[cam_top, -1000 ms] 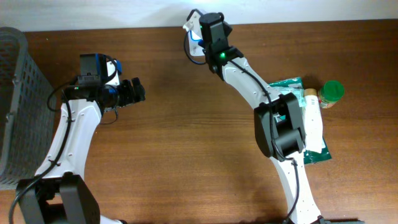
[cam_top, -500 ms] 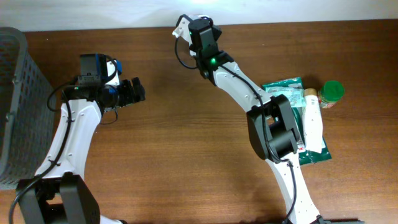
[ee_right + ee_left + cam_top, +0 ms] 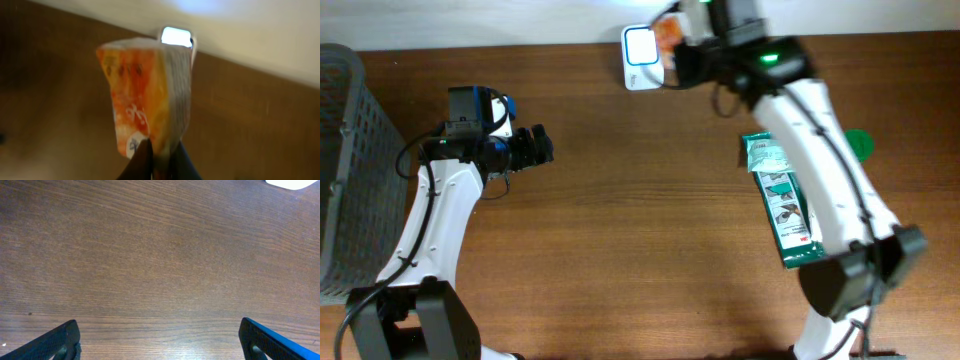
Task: Scan the item barcode
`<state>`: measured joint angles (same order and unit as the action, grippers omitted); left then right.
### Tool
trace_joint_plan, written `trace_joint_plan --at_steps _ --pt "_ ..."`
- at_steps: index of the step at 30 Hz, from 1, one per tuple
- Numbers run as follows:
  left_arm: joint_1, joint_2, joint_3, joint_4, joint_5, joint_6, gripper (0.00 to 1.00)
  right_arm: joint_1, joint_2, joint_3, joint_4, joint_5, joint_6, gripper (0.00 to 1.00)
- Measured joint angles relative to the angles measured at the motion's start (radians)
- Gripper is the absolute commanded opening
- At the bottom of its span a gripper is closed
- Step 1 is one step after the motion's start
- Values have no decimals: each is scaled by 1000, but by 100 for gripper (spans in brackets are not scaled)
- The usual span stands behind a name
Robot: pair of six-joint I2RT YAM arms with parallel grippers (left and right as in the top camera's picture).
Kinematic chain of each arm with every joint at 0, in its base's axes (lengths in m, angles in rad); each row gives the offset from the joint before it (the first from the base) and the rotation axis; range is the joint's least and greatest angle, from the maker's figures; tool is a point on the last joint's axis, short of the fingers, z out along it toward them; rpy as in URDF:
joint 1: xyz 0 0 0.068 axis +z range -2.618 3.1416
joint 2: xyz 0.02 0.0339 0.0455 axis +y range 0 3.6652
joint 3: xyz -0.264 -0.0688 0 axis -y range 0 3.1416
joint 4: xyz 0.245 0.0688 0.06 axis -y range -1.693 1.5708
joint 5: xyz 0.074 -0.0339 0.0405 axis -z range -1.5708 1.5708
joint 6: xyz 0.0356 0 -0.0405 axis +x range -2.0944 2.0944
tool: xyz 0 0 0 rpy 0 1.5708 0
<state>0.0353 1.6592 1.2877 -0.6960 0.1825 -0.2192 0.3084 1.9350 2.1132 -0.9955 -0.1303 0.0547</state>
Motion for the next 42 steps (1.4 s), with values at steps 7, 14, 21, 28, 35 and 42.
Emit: trace_joint_plan --at_steps 7,14,21,28,35,42 --pt "0 0 0 1 0 0 99 -222 -37 -25 -549 1 161 4" --pt "0 0 0 1 0 0 99 -348 -11 -431 -284 204 243 14" --pt "0 0 0 2 0 0 99 -386 -7 -550 -113 261 257 61" --pt "0 0 0 1 0 0 99 -312 -51 -108 -473 165 170 59" --pt "0 0 0 2 0 0 99 -116 -377 93 -679 137 138 98" --pt "0 0 0 1 0 0 99 -108 -515 96 -697 173 76 98"
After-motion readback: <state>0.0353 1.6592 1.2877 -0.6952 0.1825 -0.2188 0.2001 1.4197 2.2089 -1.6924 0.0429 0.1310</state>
